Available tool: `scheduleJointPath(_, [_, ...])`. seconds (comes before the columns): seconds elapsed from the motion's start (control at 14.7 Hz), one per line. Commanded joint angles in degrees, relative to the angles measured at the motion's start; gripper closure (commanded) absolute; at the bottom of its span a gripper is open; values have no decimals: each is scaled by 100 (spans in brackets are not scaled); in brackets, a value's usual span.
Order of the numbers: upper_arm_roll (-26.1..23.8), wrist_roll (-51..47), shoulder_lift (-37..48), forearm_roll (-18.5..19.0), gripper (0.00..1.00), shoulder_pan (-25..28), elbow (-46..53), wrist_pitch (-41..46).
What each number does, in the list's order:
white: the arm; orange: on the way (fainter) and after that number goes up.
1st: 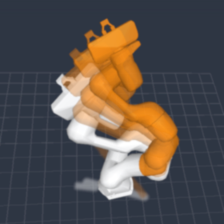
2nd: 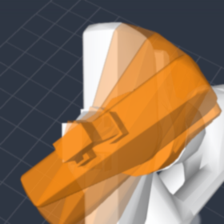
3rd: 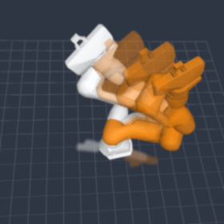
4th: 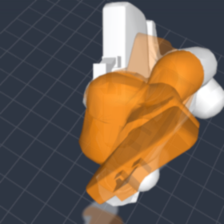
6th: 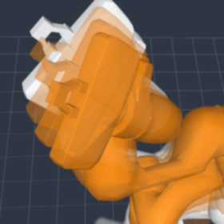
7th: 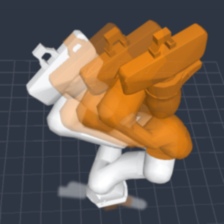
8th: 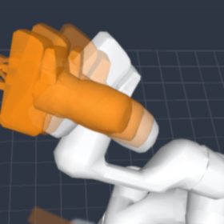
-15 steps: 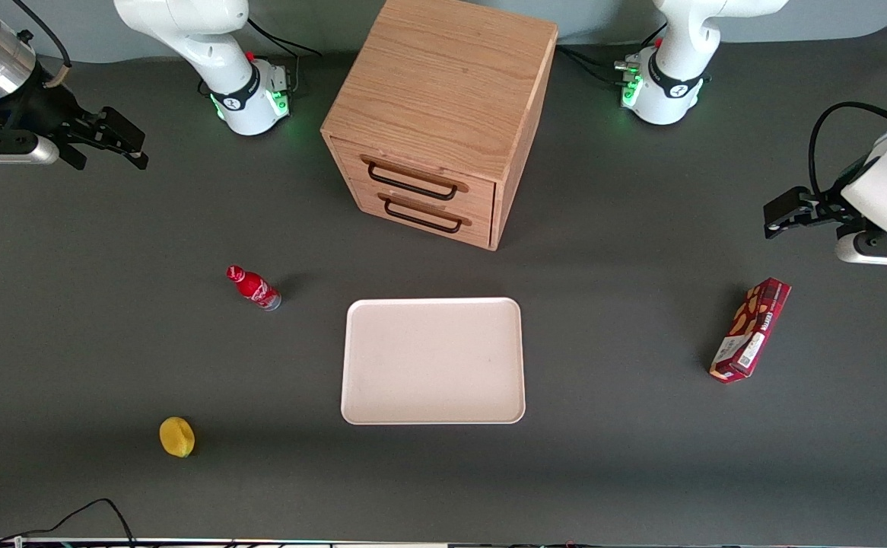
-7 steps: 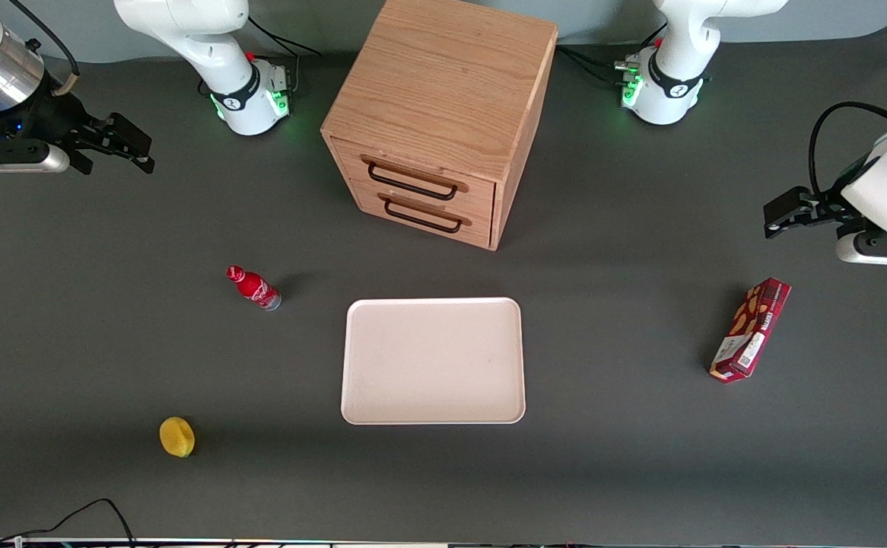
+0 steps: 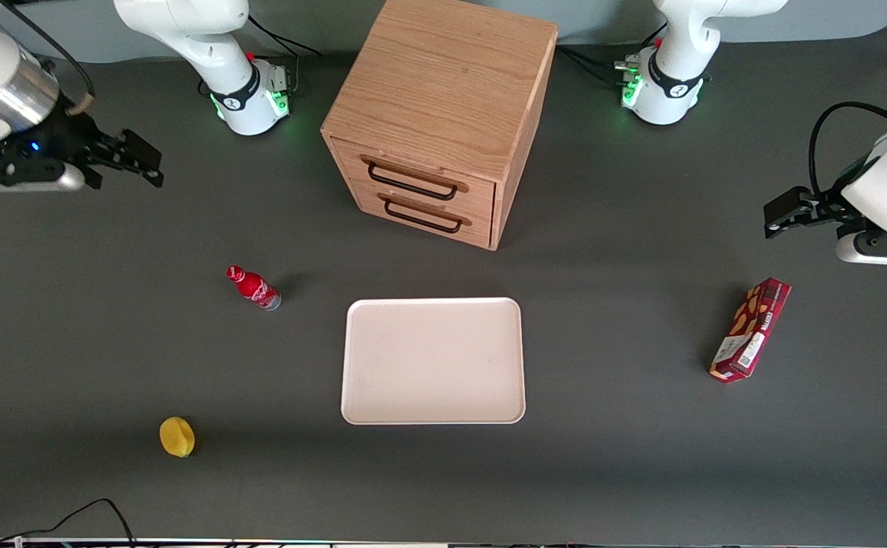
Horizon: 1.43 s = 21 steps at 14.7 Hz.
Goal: Place coke bottle on tray
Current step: 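Move the open right gripper down over the red Coca-Cola bottle, then close the right gripper around the bottle's body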
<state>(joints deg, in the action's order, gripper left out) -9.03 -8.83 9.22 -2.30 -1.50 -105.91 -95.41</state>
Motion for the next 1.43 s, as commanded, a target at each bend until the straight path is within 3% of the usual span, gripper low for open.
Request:
scheduleJointPath(0.0, [-63, -285, -710, 54, 0, 80, -497, -1123])
scheduleJointPath(0.48, [-423, -848, -1352, 168, 0, 80, -1791, -3411])
scheduleJointPath(0.55, [-424, -848, -1370, 351, 0, 80, -1993, -3657])
scheduleJointPath(0.89, [-424, -998, -1361, 652, 0, 71, -2416, -4063])
scheduleJointPath(1.02, [-424, -989, -1352, 661, 11, 71, -2470, -4117])
scheduleJointPath(1.09, [-424, -998, -1344, 661, 23, 71, -2470, -4117])
scheduleJointPath(1.3, [-424, -971, -1335, 713, 89, 71, -2470, -4117])
scheduleJointPath(1.36, [-433, -980, -1326, 835, 100, 71, -2470, -4108])
